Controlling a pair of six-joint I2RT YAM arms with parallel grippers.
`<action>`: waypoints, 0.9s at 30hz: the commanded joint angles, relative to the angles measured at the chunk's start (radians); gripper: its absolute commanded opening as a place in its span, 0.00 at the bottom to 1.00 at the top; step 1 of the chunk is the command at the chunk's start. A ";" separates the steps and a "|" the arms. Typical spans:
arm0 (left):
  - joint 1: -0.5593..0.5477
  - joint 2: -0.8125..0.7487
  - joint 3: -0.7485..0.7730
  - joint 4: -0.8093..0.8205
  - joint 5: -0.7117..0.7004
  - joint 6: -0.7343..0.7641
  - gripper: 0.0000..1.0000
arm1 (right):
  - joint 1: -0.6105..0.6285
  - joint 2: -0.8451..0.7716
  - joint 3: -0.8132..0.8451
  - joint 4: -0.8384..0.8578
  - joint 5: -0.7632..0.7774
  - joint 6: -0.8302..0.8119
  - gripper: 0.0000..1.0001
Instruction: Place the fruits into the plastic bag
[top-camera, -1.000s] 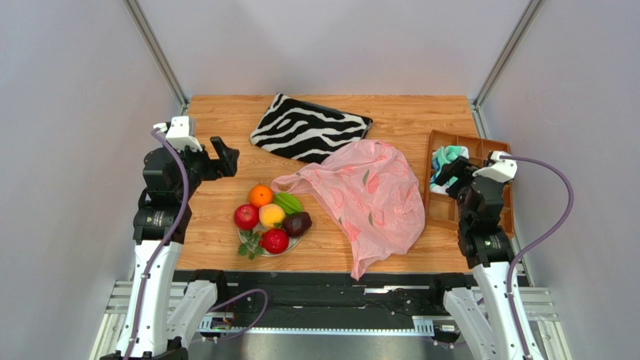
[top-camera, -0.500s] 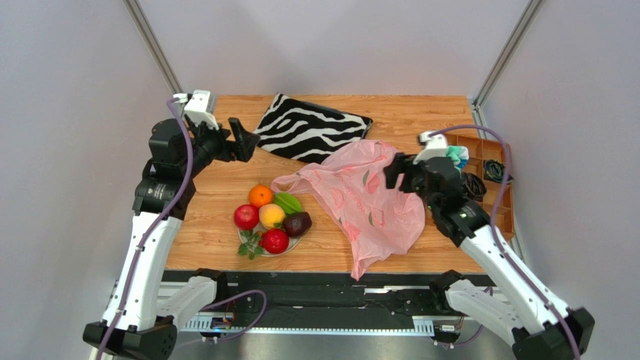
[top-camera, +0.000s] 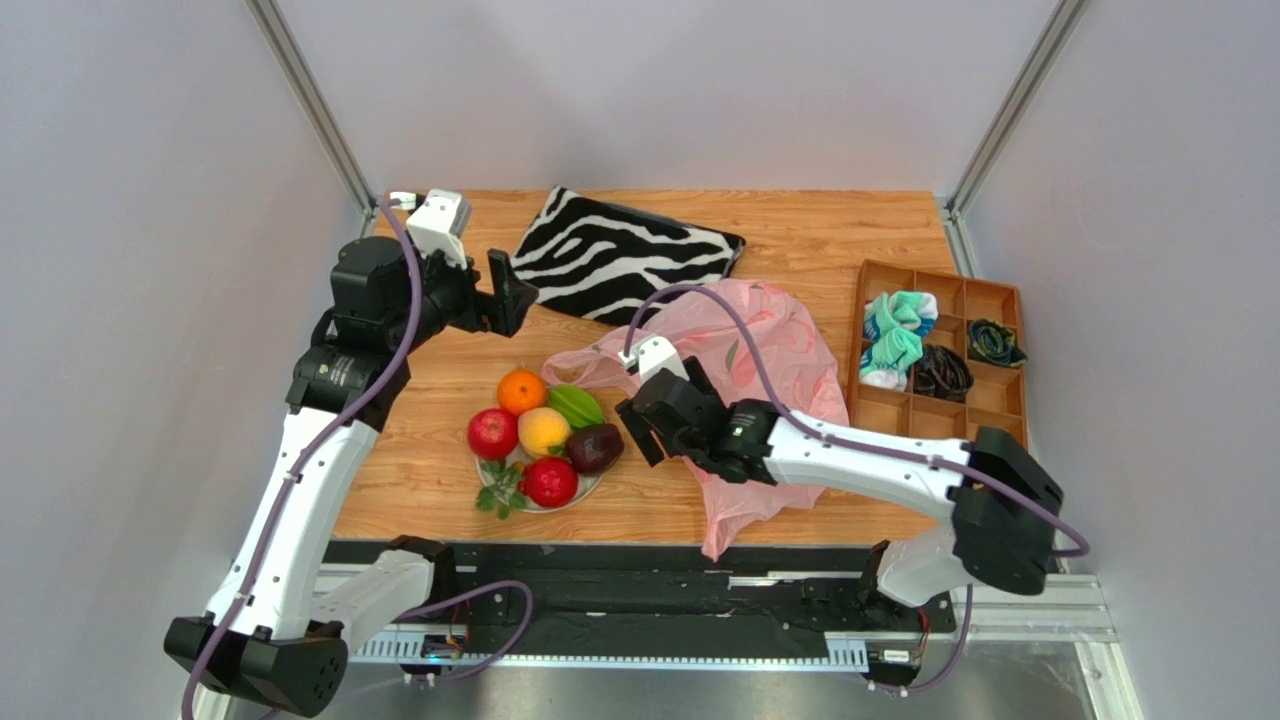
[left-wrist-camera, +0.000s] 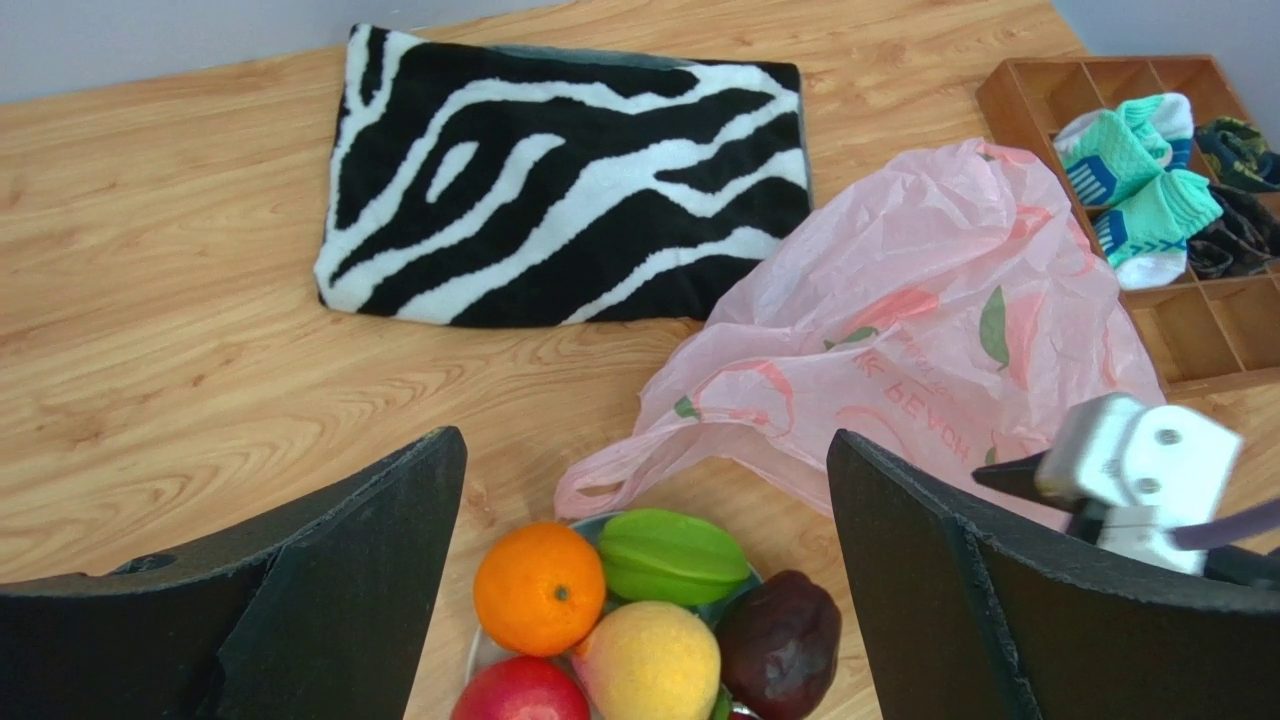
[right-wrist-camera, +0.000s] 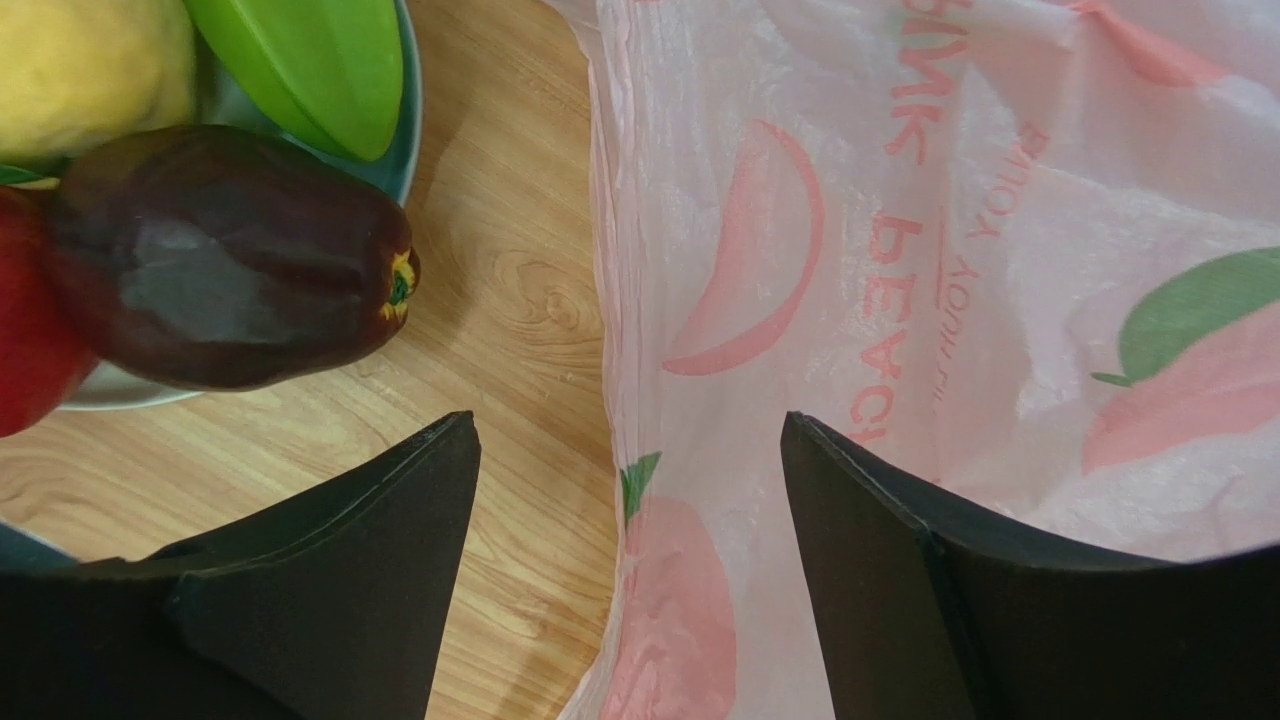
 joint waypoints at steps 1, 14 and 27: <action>0.000 -0.034 -0.004 0.034 -0.012 0.037 0.99 | 0.022 0.088 0.077 -0.013 0.108 -0.017 0.79; 0.000 -0.023 -0.010 0.029 -0.006 0.029 0.99 | 0.037 0.282 0.117 -0.066 0.378 0.099 0.76; 0.000 -0.032 -0.019 0.055 0.059 0.047 0.99 | 0.040 0.300 0.081 -0.040 0.564 0.116 0.37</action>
